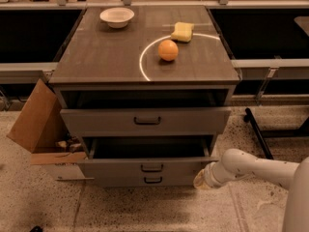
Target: Close middle drawer
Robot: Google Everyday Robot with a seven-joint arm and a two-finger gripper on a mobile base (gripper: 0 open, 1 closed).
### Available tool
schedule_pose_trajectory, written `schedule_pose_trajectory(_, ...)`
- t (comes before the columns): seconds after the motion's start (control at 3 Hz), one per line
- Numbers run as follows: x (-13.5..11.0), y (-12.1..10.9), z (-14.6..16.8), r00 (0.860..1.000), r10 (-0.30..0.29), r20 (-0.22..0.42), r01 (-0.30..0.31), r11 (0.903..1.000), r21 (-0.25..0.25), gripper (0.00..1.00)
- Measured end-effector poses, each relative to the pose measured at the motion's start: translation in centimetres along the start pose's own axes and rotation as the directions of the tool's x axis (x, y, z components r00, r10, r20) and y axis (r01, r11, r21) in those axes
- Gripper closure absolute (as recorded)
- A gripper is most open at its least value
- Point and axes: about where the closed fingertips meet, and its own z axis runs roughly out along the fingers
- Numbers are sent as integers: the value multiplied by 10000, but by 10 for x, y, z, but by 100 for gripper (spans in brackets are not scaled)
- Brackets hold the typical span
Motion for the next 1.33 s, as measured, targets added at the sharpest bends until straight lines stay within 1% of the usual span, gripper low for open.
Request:
schedule_pose_trajectory(0.33, -1, -27, 2, 9991, -120, 400, 96, 9981, 605, 100)
schedule_pose_trajectory(0.67, -6, -50, -1, 9971, -281, 704, 183, 9906, 1356, 100)
schedule_pose_trajectory(1.0, -11, -72, -4, 9946, -327, 984, 125, 9799, 1990, 100)
schedule_pose_trajectory(1.33, -16, -113, 11, 9912, -217, 1309, -95, 9723, 2335, 100)
